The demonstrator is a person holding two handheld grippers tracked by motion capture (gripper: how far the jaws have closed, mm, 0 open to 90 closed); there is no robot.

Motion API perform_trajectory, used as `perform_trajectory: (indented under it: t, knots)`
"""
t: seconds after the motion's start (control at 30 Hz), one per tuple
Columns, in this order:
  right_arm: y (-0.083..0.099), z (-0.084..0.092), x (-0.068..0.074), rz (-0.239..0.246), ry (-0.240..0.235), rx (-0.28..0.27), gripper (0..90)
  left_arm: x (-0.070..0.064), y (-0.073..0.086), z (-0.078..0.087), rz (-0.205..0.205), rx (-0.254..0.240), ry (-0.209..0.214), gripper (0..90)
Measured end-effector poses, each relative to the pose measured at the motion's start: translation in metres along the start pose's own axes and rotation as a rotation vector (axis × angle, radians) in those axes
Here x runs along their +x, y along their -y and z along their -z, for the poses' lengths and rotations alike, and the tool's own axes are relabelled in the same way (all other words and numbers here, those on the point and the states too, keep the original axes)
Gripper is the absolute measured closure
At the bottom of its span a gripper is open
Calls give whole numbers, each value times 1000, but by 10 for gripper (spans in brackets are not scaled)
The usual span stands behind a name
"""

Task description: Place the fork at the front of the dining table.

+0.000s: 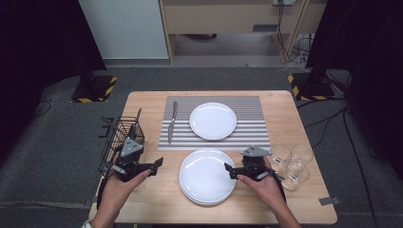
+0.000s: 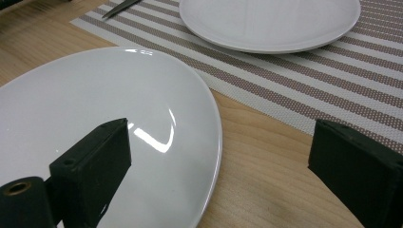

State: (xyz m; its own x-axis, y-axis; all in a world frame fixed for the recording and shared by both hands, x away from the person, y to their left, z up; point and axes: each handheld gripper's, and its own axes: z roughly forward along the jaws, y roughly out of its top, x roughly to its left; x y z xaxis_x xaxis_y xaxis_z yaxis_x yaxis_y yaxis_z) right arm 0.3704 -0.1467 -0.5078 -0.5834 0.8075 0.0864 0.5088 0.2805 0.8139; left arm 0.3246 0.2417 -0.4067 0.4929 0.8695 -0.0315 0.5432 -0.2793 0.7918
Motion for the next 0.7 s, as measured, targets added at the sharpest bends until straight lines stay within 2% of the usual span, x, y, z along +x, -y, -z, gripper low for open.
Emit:
perform_trajectory:
  t: [0.23,0.5,0.7]
  knots:
    - [0,0,0,5,0,3,79,8,-6,18,-7,-18,-23,154]
    - [0,0,0,7,1,0,76,17,-6,27,-6,-16,-43,154]
    - [0,-2,1,12,0,8,75,27,-10,40,-3,-30,-70,154]
